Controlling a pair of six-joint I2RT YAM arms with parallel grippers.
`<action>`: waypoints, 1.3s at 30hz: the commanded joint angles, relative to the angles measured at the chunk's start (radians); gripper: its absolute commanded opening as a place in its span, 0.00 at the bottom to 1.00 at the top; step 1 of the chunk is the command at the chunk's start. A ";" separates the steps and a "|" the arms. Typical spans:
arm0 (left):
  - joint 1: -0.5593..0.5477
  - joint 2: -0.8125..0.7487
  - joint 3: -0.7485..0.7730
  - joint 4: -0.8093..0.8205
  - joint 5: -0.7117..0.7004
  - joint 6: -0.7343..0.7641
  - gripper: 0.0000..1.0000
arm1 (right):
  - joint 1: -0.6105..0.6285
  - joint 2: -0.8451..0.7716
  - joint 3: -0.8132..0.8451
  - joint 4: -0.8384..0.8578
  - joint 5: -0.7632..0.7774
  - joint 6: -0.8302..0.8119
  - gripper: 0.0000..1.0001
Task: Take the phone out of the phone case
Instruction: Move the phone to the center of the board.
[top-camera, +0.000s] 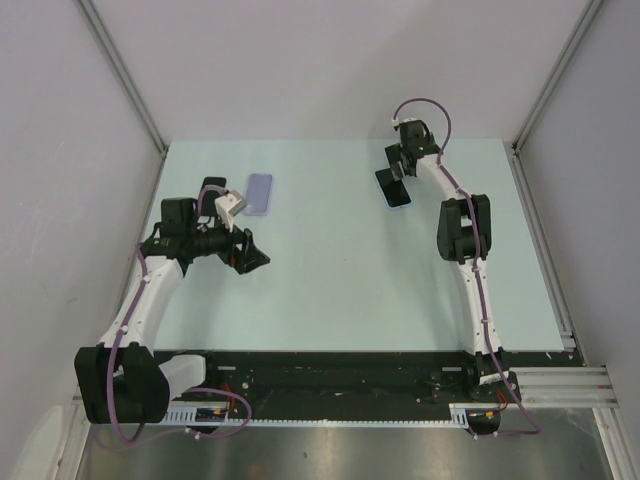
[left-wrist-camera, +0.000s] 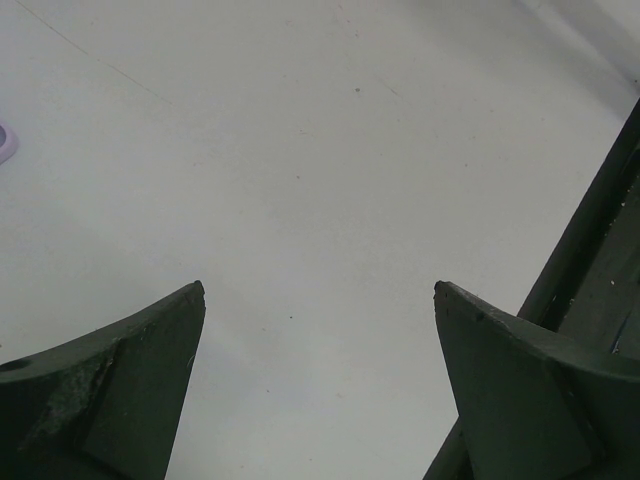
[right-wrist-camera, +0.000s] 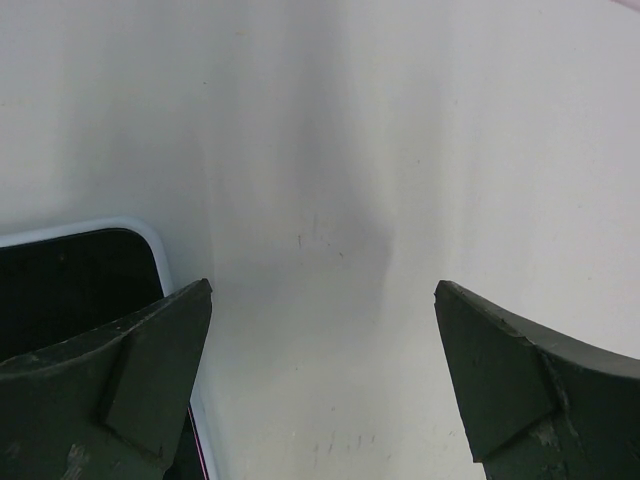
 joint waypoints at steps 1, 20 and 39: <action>0.011 -0.018 -0.004 0.013 0.051 0.030 1.00 | 0.042 0.034 0.027 -0.032 -0.092 -0.057 1.00; 0.009 -0.021 -0.008 0.012 0.065 0.036 1.00 | 0.174 0.013 -0.030 0.109 -0.043 -0.166 1.00; 0.009 -0.022 -0.009 0.012 0.077 0.036 1.00 | 0.058 -0.216 -0.119 -0.061 -0.498 0.060 1.00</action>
